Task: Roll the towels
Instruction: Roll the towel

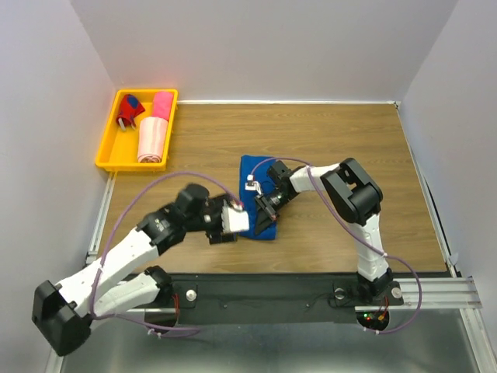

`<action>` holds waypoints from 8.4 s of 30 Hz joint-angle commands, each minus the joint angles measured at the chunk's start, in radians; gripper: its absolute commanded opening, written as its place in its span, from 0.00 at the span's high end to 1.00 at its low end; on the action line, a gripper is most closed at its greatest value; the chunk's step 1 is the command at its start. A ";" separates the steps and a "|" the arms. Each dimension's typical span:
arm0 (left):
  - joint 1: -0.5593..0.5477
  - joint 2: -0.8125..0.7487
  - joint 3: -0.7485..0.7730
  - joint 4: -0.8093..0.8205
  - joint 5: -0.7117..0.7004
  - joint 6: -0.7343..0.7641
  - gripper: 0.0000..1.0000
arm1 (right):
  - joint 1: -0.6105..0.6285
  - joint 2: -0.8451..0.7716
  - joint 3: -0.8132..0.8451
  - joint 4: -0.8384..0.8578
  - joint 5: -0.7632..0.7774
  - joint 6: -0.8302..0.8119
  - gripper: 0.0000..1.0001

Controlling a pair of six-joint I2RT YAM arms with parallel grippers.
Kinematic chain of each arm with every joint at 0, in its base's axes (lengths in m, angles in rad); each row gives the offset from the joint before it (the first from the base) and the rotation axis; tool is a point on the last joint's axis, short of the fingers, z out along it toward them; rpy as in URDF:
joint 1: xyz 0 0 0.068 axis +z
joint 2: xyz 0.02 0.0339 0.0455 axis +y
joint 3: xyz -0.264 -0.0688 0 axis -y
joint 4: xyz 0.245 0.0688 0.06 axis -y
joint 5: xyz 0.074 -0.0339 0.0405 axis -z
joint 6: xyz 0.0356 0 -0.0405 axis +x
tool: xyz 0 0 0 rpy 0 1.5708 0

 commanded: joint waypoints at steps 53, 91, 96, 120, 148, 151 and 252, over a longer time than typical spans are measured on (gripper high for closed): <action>-0.038 0.869 0.325 -0.241 0.367 0.100 0.89 | -0.365 -0.594 0.193 -0.326 0.271 -0.259 0.24; 0.180 1.316 0.687 -0.635 0.528 0.261 0.76 | 0.380 -0.472 -0.361 0.304 0.966 -0.484 0.99; 0.227 1.193 0.699 -0.612 0.496 0.241 0.71 | 0.371 -0.489 -0.366 0.239 0.856 -0.404 0.99; 0.415 0.206 0.214 -0.182 0.151 0.267 0.27 | 0.074 -0.058 -0.027 -0.154 0.150 -0.186 0.99; -0.291 0.357 -0.131 0.293 -0.216 0.154 0.32 | -0.025 0.175 0.148 -0.311 0.105 -0.237 0.99; -0.293 0.380 -0.137 0.297 -0.217 0.146 0.41 | -0.031 0.180 0.154 -0.315 0.108 -0.235 0.99; 0.450 0.339 0.279 -0.105 0.320 0.075 0.32 | 0.130 -0.198 0.019 -0.203 0.320 -0.303 0.99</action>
